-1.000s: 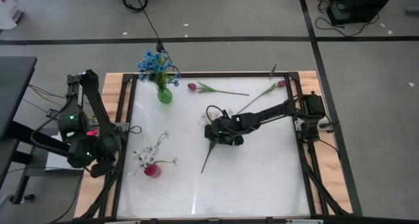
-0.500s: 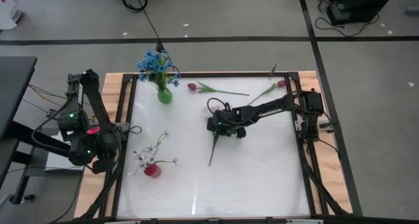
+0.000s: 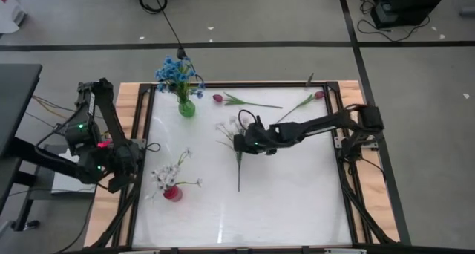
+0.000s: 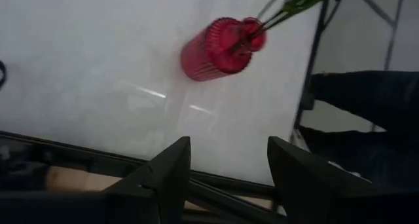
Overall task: Sort flowers into vase by color
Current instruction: Put the white flowers into the red vase
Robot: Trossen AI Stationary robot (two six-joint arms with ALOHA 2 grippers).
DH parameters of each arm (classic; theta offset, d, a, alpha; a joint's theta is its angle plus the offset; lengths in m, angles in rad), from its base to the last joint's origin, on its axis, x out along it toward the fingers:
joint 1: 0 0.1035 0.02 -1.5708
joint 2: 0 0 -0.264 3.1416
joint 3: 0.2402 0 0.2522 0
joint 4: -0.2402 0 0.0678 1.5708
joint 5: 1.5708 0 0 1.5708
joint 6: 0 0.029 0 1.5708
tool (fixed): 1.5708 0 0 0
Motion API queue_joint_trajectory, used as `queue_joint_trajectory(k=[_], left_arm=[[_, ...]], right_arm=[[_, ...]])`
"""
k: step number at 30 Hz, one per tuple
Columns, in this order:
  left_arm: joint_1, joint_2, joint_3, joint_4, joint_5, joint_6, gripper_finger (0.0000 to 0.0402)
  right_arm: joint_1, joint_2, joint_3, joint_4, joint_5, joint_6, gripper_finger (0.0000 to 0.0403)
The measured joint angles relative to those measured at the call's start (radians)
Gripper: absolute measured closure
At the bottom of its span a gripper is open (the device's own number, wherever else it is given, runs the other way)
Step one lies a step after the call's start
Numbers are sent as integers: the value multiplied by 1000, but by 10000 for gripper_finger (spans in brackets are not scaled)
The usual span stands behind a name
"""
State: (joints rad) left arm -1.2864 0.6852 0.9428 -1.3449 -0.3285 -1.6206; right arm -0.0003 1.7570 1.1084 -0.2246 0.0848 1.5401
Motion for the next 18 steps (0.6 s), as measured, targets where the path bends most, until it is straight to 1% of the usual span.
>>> queue_joint_trajectory(k=[4, 6, 9, 11, 13, 15, 18], left_arm=[[-1, -7, 0, 36, 2, -1, 194], [-1, -9, 7, 28, -6, -12, 194], [-1, -13, 50, 22, -75, -29, 194], [-1, -13, 101, 14, -172, -28, 194], [-1, -13, 160, 10, -295, 8, 194], [-1, -12, 222, -8, -426, 64, 194], [6, -15, 293, -20, -622, 193, 194]], right_arm=[[41, -83, 0, 39, 89, -91, 398], [60, -123, 0, 64, 134, -152, 398], [87, -178, 0, 91, 206, -246, 399], [104, -218, 0, 132, 259, -322, 399], [118, -256, 1, 176, 310, -422, 400], [127, -285, 2, 232, 345, -534, 400], [127, -312, 2, 328, 357, -694, 400]])
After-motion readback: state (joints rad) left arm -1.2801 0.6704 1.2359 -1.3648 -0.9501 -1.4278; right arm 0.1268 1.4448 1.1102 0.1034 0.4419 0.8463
